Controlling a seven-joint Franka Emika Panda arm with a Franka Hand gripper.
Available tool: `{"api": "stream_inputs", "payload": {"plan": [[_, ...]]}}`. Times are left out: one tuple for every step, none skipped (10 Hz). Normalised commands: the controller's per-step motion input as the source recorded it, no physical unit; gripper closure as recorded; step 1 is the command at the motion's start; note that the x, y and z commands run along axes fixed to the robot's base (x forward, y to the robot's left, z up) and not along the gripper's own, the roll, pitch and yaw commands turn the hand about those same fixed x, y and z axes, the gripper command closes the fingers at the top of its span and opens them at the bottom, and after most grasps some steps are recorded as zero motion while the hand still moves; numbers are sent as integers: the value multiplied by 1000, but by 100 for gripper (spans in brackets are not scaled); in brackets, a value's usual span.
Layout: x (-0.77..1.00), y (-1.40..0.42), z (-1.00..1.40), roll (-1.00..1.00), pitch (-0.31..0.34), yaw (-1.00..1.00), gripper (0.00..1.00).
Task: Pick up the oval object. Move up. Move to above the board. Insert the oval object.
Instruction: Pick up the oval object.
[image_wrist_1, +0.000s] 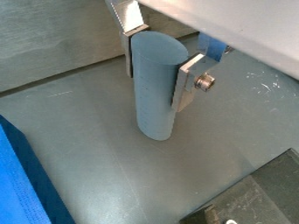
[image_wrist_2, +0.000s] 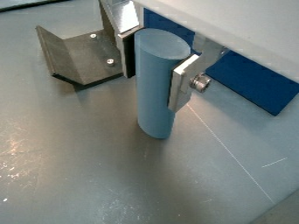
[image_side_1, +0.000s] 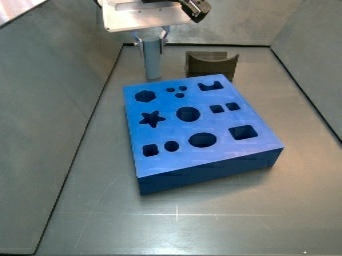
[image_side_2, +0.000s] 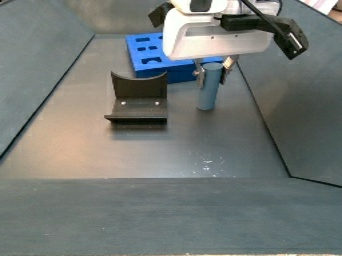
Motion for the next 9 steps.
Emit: {"api": "stream_inputs", "payload": {"plan": [[0, 0, 0, 0, 0, 0, 100], [0, 0, 0, 0, 0, 0, 100], [0, 0, 0, 0, 0, 0, 100], [0, 0, 0, 0, 0, 0, 100], [0, 0, 0, 0, 0, 0, 100], [0, 0, 0, 0, 0, 0, 100], [0, 0, 0, 0, 0, 0, 100], [0, 0, 0, 0, 0, 0, 100], [0, 0, 0, 0, 0, 0, 100]]}}
